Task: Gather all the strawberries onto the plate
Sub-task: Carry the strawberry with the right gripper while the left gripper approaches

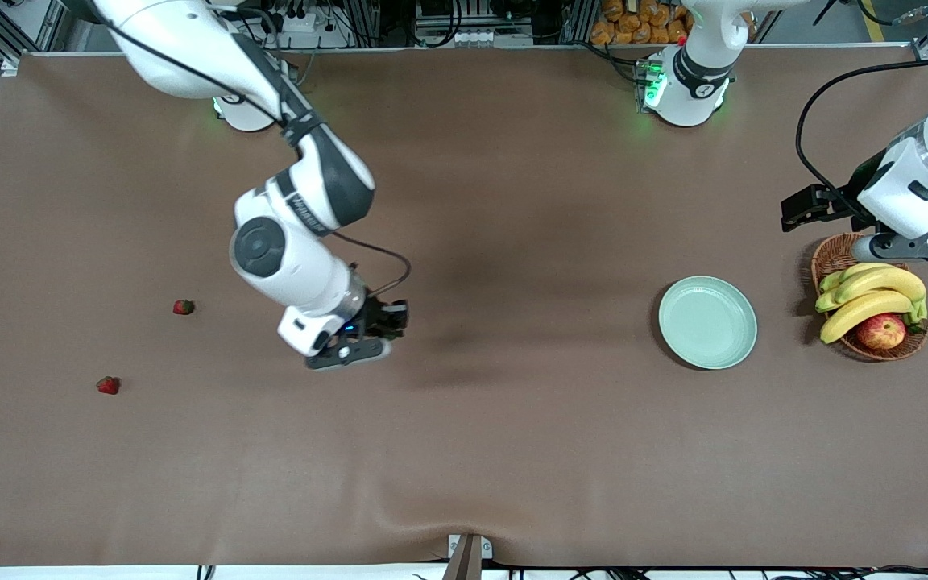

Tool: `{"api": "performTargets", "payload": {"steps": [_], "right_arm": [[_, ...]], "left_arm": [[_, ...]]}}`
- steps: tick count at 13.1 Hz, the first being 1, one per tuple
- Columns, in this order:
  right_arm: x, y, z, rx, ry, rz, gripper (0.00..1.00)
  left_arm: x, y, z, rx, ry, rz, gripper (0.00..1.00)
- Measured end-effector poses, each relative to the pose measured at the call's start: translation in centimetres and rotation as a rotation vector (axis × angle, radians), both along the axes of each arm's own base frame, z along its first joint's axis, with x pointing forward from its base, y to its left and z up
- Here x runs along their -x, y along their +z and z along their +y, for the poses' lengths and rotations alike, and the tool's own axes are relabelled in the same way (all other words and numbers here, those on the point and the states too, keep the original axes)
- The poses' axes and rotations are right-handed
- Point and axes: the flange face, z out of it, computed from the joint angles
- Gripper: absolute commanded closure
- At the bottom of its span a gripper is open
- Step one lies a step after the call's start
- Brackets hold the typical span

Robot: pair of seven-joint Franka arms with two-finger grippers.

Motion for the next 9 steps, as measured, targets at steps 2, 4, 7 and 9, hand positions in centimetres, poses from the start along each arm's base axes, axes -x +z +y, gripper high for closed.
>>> {"api": "performTargets", "payload": {"steps": [2,4,7,9], "right_arm": [[2.5,-1.4,4.9,-0.023,0.058,-0.040,0.85],[5.0,-3.6,9.1,-0.046,0.106,-0.075,0.87],[9.0,-7.1,13.9,-0.050,0.110,-0.067,0.88],[10.0,-8.7,15.0,-0.045,0.077,-0.060,0.88]], "left_arm": [[0.0,0.0,-0.6,0.000,-0.002,-0.006,0.00],[0.1,0.1,-2.3,-0.002,0.028,-0.015,0.00],[0.3,0.1,-4.9,-0.003,0.056,-0.029,0.00],[0.3,-0.2,-5.9,-0.003,0.071,-0.030,0.00]]}}
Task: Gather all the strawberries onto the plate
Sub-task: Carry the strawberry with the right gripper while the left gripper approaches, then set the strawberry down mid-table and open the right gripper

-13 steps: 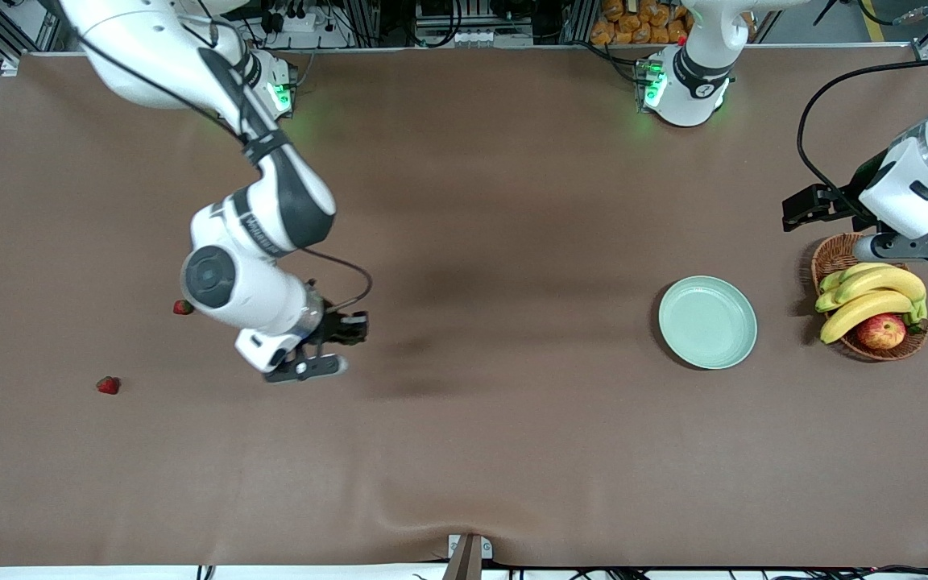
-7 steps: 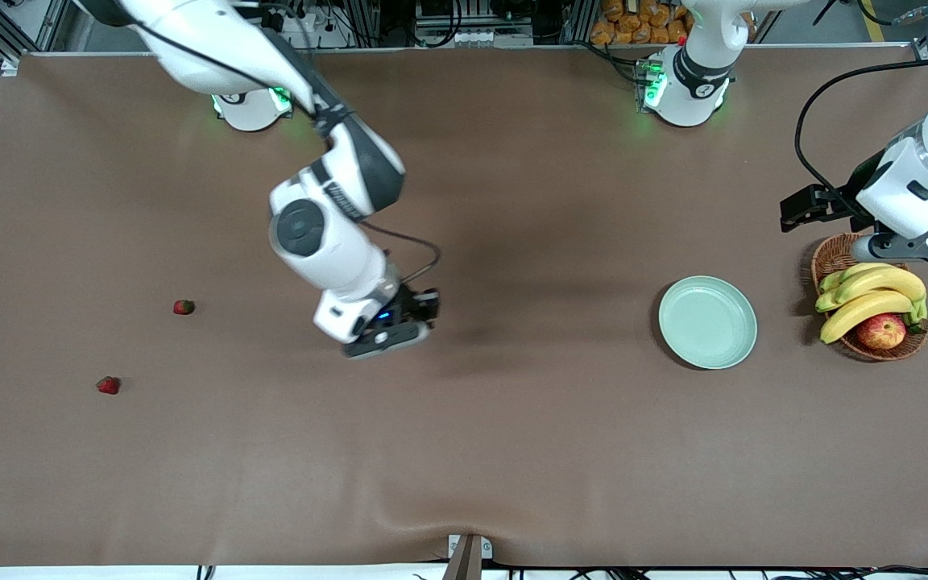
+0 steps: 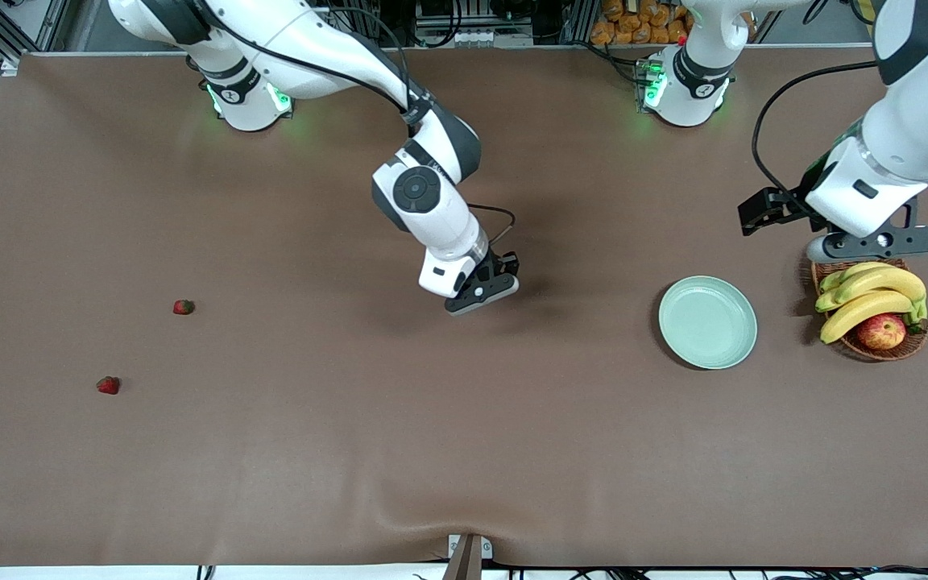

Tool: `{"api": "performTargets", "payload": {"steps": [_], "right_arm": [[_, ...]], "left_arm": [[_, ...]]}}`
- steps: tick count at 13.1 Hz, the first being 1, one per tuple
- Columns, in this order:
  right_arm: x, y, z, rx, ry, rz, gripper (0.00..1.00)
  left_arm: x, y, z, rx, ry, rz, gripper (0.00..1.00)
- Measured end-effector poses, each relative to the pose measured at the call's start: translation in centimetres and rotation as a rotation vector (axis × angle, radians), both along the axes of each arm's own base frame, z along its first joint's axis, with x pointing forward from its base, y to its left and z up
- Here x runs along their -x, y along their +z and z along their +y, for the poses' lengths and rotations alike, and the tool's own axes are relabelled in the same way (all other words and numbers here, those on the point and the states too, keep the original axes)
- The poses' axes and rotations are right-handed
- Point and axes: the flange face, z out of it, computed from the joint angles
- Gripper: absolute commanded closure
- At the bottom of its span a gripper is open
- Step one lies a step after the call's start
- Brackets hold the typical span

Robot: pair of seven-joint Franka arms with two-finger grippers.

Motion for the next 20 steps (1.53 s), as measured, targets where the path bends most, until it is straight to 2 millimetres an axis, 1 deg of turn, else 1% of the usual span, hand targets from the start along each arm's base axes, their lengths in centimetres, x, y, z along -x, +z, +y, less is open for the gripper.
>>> {"api": "performTargets", "payload": {"steps": [3,5,6,7,8,9,11,13,15,16,17,18,19,20], "right_arm": [[0.8,-2.1,1.1,-0.031,-0.058,-0.011,0.88],[1.0,-4.6,1.3,-0.029,-0.072,-0.042,0.85],[0.9,-5.8,1.1,-0.019,-0.077,-0.054,0.81],[0.7,-6.8,1.0,-0.009,-0.079,-0.060,0.74],[0.5,-7.5,0.9,-0.001,-0.080,-0.062,0.46],[0.4,-7.9,0.8,0.005,-0.082,-0.063,0.00],[0.2,-7.8,1.0,0.002,-0.082,-0.069,0.00],[-0.3,-7.1,1.0,-0.007,-0.087,-0.081,0.00],[-1.5,-5.3,0.5,-0.014,-0.104,-0.100,0.00],[-2.4,-3.8,-0.2,-0.004,-0.115,-0.096,0.00],[-3.5,-1.9,-1.3,0.015,-0.128,-0.079,0.00],[-4.6,0.3,-2.7,0.037,-0.142,-0.054,0.00],[-5.6,2.4,-4.3,0.059,-0.153,-0.029,0.00],[-6.6,4.5,-6.1,0.081,-0.152,-0.006,0.00]], "left_arm": [[-0.4,-0.8,-0.5,0.002,0.012,0.003,0.00],[-0.6,-1.6,-1.8,0.002,0.033,0.007,0.00],[-0.7,-2.0,-2.6,0.002,0.040,0.007,0.00],[-0.7,-2.6,-3.5,0.003,0.053,0.006,0.00],[-0.8,-3.3,-4.4,0.002,0.067,0.008,0.00],[-1.0,-4.1,-5.3,0.002,0.082,0.013,0.00],[-1.5,-6.2,-6.9,0.003,0.105,0.025,0.00],[-2.1,-8.7,-8.7,0.003,0.133,0.041,0.00],[-2.6,-11.0,-10.4,0.006,0.160,0.048,0.00],[-2.8,-12.0,-11.1,0.008,0.168,0.051,0.00],[-2.9,-12.9,-12.0,0.011,0.173,0.052,0.00],[-2.9,-13.9,-13.2,0.014,0.190,0.049,0.00],[-2.7,-14.9,-14.9,0.018,0.215,0.043,0.00],[-2.4,-16.2,-17.1,0.023,0.245,0.038,0.00]]}}
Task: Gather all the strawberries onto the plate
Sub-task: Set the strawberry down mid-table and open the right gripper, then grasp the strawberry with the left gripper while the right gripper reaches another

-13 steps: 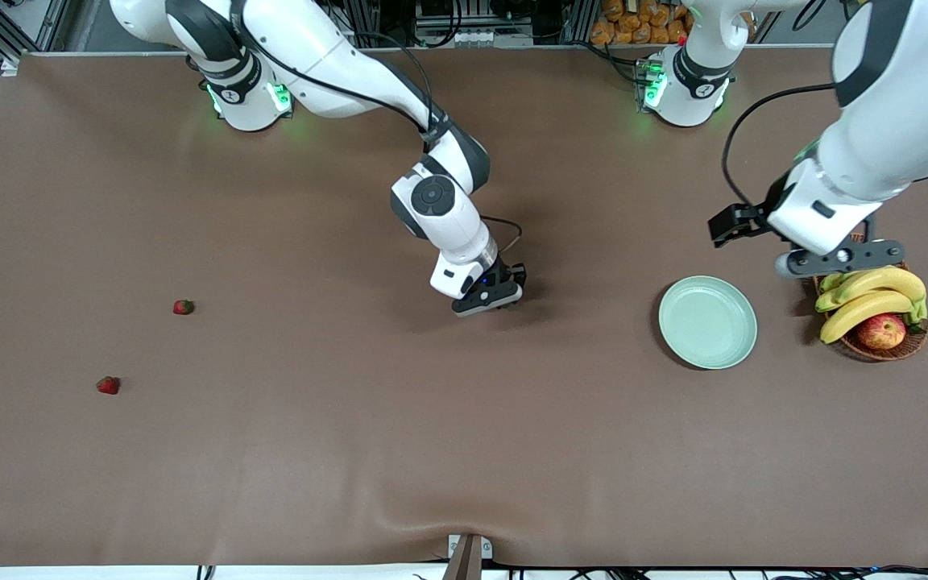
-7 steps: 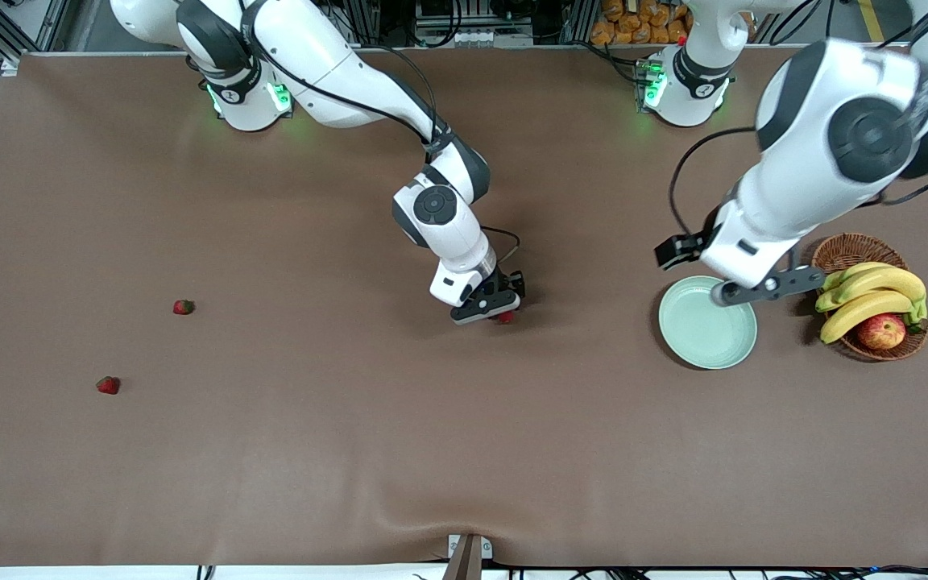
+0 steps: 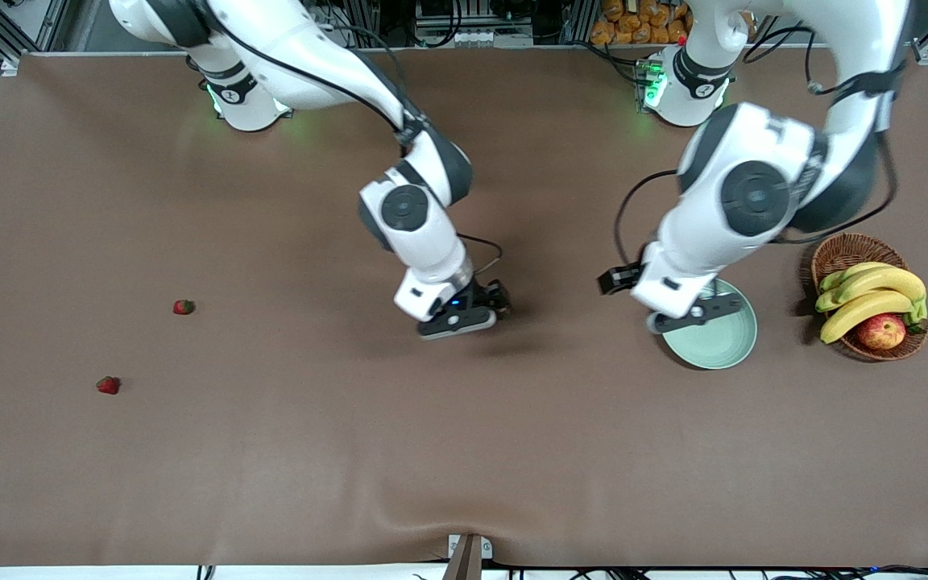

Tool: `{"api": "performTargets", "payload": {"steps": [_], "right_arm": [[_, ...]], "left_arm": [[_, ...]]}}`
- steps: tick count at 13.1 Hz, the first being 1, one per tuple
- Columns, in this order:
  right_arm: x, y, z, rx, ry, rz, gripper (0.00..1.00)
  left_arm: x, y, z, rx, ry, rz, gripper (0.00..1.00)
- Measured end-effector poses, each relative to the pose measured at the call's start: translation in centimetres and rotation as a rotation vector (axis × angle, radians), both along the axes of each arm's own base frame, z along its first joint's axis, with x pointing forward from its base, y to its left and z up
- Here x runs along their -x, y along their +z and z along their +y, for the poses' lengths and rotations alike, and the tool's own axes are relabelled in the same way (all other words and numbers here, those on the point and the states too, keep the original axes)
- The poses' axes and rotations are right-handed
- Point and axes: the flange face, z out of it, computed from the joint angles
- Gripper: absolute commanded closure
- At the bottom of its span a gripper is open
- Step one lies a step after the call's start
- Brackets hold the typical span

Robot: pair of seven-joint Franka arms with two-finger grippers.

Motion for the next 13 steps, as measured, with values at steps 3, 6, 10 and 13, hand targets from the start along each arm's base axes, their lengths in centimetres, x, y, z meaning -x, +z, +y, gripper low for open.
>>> {"api": "performTargets", "payload": {"steps": [3,6,10,13], "right_arm": [[-3.3,4.5,-8.1,0.052,-0.017,0.066,0.00],[-6.3,4.4,-18.6,0.095,-0.128,0.105,0.00],[-8.6,2.4,-31.6,0.202,-0.269,0.176,0.00],[-8.5,0.8,-40.6,0.224,-0.301,0.251,0.00]], "left_arm": [[1.8,-5.1,-7.5,0.023,0.039,-0.022,0.00],[2.9,-10.0,-11.6,0.027,0.008,0.005,0.00],[2.7,-14.1,-15.6,0.070,0.051,-0.024,0.00],[3.8,-17.7,-17.5,0.050,0.040,-0.047,0.00]]}}
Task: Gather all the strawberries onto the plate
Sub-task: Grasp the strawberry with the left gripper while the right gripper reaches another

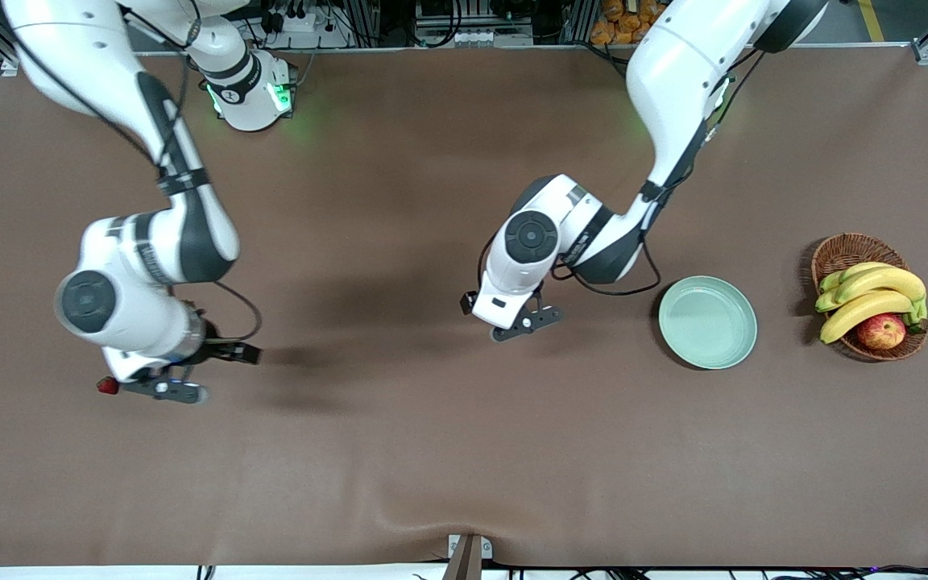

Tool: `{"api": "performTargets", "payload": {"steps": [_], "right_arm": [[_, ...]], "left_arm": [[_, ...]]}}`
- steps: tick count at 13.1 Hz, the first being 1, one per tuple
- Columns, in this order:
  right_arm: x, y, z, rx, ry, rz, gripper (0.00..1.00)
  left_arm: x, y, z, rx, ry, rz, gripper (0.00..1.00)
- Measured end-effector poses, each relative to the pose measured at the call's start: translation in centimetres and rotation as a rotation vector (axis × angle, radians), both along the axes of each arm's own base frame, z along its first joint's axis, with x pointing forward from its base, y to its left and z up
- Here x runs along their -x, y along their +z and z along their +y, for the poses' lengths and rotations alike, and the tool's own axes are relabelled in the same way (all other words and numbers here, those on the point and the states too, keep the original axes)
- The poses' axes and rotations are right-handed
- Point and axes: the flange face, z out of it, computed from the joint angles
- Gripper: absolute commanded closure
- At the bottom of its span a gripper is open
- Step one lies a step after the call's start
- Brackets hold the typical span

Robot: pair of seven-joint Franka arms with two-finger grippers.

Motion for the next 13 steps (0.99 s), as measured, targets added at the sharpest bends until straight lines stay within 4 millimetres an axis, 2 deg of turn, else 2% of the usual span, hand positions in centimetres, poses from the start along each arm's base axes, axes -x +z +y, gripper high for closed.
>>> {"api": "performTargets", "payload": {"steps": [2,3,5,8,13], "right_arm": [[1.5,-1.4,-6.3,-0.009,0.018,0.044,0.00],[2.5,-2.1,-8.7,-0.015,0.022,0.064,0.00],[4.4,-4.2,-11.7,-0.023,0.026,0.090,0.00],[7.0,-7.5,-12.6,-0.020,0.023,0.088,0.00],[10.9,-12.1,-12.6,-0.008,0.021,0.082,0.00]], "left_arm": [[0.3,-2.4,-0.3,-0.006,0.006,0.004,0.03],[0.5,-3.3,-0.4,-0.008,0.012,0.010,0.06],[0.6,-4.5,-0.3,-0.015,0.013,0.017,0.13],[0.7,-5.5,-0.2,-0.024,0.016,0.028,0.31],[1.0,-6.6,0.0,-0.037,0.021,0.040,0.35]]}}
